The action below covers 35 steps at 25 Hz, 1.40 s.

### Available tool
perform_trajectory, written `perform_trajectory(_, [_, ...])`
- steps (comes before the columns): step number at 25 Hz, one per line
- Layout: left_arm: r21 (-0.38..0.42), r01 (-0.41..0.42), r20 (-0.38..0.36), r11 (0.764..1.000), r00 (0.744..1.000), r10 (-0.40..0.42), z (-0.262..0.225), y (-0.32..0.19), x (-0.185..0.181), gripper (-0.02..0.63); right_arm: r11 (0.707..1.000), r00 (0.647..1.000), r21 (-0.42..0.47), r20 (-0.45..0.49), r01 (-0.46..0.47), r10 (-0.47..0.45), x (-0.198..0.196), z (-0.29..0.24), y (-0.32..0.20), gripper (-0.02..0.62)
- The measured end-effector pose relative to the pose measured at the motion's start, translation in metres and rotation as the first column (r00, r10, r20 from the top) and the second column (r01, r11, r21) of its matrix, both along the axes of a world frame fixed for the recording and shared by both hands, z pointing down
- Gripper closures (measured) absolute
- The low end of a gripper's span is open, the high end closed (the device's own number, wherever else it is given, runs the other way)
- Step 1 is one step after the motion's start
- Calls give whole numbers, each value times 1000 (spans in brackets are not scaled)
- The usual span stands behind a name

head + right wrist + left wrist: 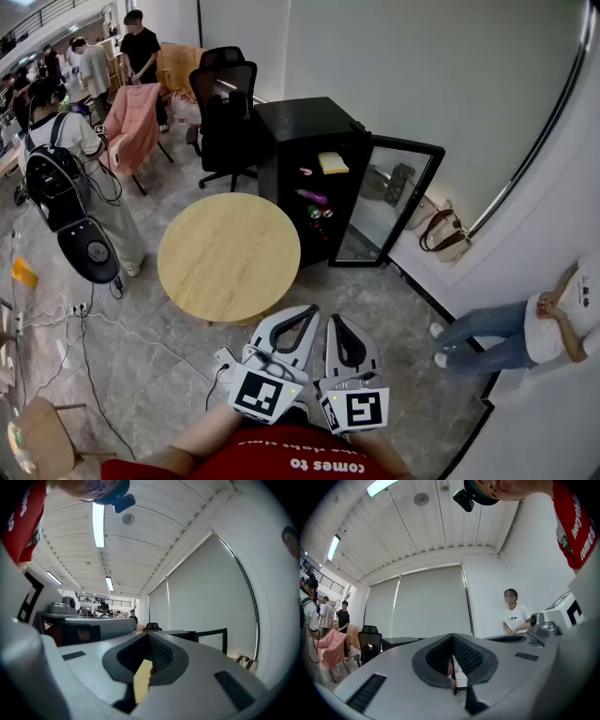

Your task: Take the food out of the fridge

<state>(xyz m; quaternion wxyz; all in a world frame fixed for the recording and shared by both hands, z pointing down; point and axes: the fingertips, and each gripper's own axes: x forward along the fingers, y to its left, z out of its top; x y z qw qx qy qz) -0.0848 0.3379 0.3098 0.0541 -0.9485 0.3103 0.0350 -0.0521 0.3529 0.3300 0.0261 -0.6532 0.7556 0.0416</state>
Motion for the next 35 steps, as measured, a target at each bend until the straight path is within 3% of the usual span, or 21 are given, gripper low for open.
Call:
perform_trajectory(11, [6,7,-1,1000,1000,-7,0,6,7,599,1000,1000,17,7,-6,5,9,-1,9,584])
perform_trajectory(23, [-1,36,-1,999,999,-36,8,17,25,600,996,998,60,21,64,-65,23,-3,21,583])
perform_trajectory(35, [-2,62,-17,998,998,-62,11,-25,49,600,997,998,52,-23,55,-54,48,2,-15,580])
